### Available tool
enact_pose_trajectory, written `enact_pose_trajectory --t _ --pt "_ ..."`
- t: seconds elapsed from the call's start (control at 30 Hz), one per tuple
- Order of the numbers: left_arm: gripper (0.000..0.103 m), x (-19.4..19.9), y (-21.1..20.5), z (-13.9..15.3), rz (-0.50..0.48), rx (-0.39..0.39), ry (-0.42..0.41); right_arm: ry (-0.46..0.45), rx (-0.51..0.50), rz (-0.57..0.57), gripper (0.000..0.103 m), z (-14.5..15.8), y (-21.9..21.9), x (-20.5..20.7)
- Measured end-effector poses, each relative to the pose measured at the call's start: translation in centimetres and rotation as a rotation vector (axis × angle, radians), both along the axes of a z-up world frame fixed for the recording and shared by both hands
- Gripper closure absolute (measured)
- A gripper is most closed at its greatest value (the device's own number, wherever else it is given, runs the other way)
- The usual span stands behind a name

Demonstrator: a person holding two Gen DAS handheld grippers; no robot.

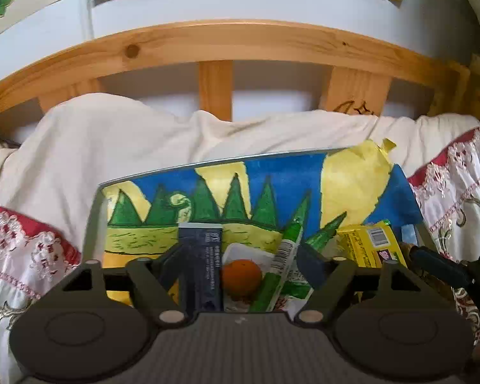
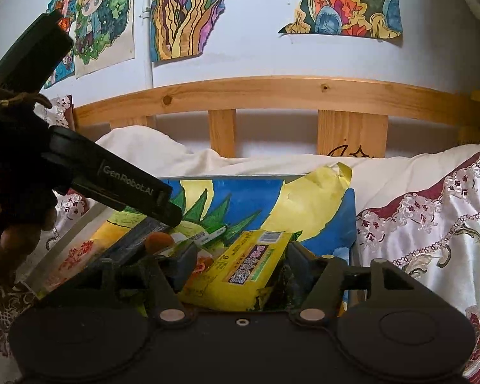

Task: Organize snacks
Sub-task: 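Pull both open tools back up from the tray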

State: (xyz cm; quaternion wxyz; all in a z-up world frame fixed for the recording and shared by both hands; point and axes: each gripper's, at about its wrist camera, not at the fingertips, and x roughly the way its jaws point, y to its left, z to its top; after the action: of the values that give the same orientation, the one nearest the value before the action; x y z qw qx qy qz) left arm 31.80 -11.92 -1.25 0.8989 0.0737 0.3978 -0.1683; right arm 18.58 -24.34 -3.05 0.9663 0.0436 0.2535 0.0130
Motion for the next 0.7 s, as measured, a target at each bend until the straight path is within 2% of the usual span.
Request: enact_pose_trajectory --t 0.17,0.37,0.5,0.7 --pt "0.013 -0.4 1.3 1.0 0.05 -0.02 -0.014 -0.013 -0.007 0.002 0.031 0.5 0.2 -0.2" --pt "0.006 -2.4 3.9 2.5 0.104 -0.042 -0.036 -0.037 -0.028 -0.002 0.019 1.6 0.6 -0.9" --pt "0.002 -4.8 6.3 3.8 0.136 -0.05 -0.089 -0.059 -0.029 -0.006 0.009 2.9 1.3 -1.9" --pt "0.001 -8.9 9.0 5.6 0.14 -0.024 -0.161 -0.091 -0.044 -0.012 0.002 4.9 3.0 -4.6"
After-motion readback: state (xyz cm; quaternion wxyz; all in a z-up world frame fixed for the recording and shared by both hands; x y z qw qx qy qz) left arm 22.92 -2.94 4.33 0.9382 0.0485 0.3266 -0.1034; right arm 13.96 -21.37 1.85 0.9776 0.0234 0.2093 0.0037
